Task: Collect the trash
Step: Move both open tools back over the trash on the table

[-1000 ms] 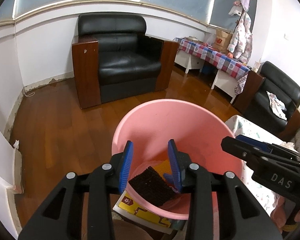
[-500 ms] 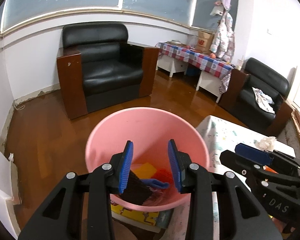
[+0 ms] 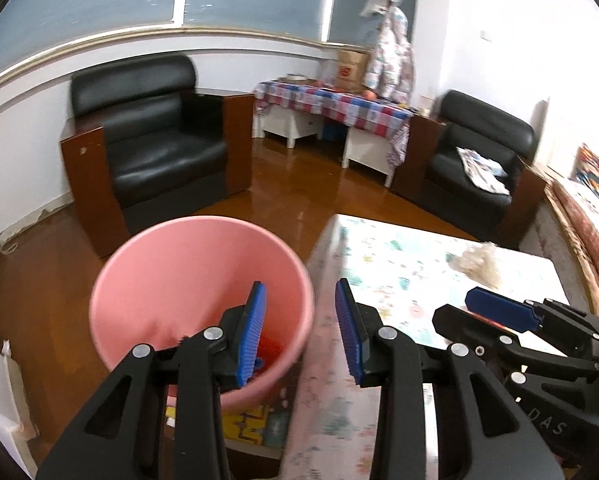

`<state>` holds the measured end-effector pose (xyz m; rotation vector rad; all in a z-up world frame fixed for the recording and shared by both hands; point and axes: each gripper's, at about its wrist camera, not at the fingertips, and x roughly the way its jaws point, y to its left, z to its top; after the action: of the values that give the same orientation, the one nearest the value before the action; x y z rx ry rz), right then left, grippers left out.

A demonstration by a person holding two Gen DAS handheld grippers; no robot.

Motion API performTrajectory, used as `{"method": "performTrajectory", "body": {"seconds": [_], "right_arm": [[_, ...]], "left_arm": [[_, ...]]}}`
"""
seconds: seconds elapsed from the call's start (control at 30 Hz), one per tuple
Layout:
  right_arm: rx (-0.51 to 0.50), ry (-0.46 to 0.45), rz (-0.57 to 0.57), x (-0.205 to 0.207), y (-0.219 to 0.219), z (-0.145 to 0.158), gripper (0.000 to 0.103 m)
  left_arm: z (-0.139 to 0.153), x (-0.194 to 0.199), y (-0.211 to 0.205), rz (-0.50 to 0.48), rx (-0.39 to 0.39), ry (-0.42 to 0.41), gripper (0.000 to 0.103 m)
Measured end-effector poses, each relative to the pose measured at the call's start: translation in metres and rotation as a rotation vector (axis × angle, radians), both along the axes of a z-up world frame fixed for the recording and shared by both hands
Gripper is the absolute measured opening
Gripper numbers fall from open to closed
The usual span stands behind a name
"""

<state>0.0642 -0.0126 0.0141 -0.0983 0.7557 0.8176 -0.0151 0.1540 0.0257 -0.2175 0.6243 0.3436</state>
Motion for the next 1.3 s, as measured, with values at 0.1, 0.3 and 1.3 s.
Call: {"method": "performTrajectory", "body": {"seconds": [0.1, 0.3, 1.3], "right_arm": [[-0.003, -0.002, -0.045, 0.004, -0.022, 0.001, 0.040], [-0.005, 0.010, -0.130, 0.015, -0.066, -0.002, 0.040], [-0.044, 0.093, -0.400, 0.088, -0.181, -0.051, 0.040]], "left_arm": [[-0.001, 0.008, -0.020, -0.048, 0.007, 0.008, 0.036], [-0.007, 0.025, -0.056, -0.138, 0.010, 0.031, 0.036], [-0.060, 0.073, -0.168, -0.545, -0.050, 0.251, 0.036]]}}
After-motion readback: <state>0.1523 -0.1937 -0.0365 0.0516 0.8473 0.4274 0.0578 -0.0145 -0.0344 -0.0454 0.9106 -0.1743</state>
